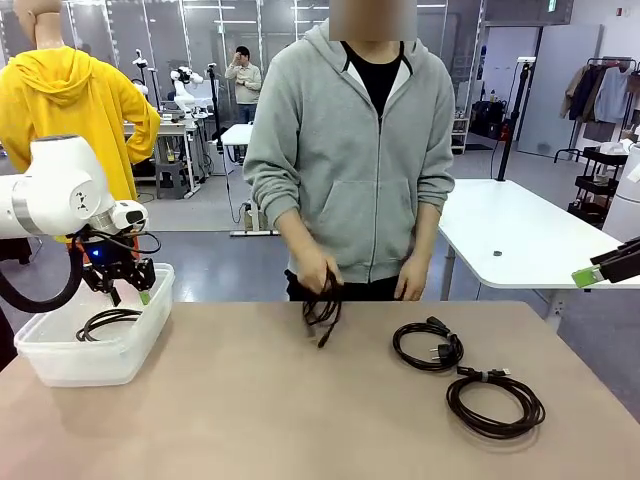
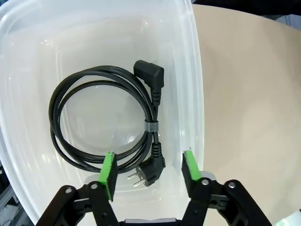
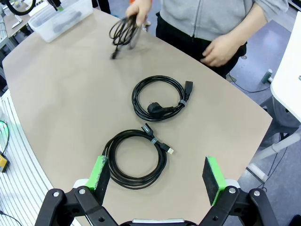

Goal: Organize and store the cables.
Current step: Place the Power Cable into the Organizing box.

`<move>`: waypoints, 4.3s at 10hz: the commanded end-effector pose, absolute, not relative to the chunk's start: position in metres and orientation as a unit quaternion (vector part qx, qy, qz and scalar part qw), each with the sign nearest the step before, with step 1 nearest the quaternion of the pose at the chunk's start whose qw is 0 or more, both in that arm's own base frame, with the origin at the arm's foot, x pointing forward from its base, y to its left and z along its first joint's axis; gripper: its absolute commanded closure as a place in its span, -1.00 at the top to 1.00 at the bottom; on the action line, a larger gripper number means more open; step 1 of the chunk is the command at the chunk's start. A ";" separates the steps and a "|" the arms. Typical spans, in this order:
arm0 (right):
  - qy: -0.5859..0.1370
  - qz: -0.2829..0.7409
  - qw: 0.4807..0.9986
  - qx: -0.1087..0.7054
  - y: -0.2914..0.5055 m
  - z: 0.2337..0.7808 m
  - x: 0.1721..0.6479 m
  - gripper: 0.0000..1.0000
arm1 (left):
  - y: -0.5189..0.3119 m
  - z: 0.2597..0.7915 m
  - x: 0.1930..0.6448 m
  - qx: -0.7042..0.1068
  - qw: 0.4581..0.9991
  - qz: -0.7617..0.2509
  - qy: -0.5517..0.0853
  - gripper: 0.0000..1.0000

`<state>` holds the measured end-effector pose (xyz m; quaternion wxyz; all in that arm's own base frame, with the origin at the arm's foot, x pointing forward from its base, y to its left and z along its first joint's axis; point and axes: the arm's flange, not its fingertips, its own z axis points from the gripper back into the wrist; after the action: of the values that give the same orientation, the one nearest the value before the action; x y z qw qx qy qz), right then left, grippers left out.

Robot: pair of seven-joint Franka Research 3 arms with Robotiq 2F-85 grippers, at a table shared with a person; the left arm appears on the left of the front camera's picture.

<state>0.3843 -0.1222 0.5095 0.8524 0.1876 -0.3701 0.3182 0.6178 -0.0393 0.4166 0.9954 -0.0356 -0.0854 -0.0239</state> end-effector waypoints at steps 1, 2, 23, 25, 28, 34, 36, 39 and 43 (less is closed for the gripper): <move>-0.364 0.312 0.857 0.192 -0.120 0.512 0.384 1.00 | -0.037 0.417 0.625 -0.053 0.995 -0.016 -0.078 1.00; -0.364 0.312 0.857 0.192 -0.120 0.512 0.384 1.00 | -0.037 0.417 0.625 -0.054 0.995 -0.015 -0.076 0.94; -0.364 0.312 0.857 0.192 -0.120 0.512 0.384 1.00 | -0.009 0.496 0.463 -0.147 0.894 -0.317 -0.280 1.00; -0.364 0.312 0.857 0.192 -0.120 0.512 0.384 1.00 | 0.015 0.492 0.423 -0.161 0.866 -0.376 -0.288 1.00; -0.364 0.312 0.857 0.192 -0.120 0.512 0.384 1.00 | 0.045 0.483 0.390 -0.175 0.832 -0.434 -0.298 1.00; -0.364 0.312 0.857 0.192 -0.120 0.512 0.384 1.00 | 0.037 0.481 0.395 -0.167 0.845 -0.409 -0.301 1.00; -0.364 0.312 0.857 0.192 -0.120 0.512 0.384 1.00 | 0.037 0.481 0.395 -0.167 0.845 -0.409 -0.301 1.00; -0.364 0.312 0.857 0.192 -0.120 0.512 0.384 1.00 | 0.037 0.481 0.395 -0.167 0.845 -0.409 -0.301 1.00; -0.370 0.318 0.852 0.188 -0.122 0.510 0.384 1.00 | 0.037 0.481 0.395 -0.167 0.845 -0.409 -0.301 1.00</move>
<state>0.3844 -0.1221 0.5096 0.8523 0.1877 -0.3700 0.3185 0.3909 0.0397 0.4809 0.8400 -0.1715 -0.2964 -0.4209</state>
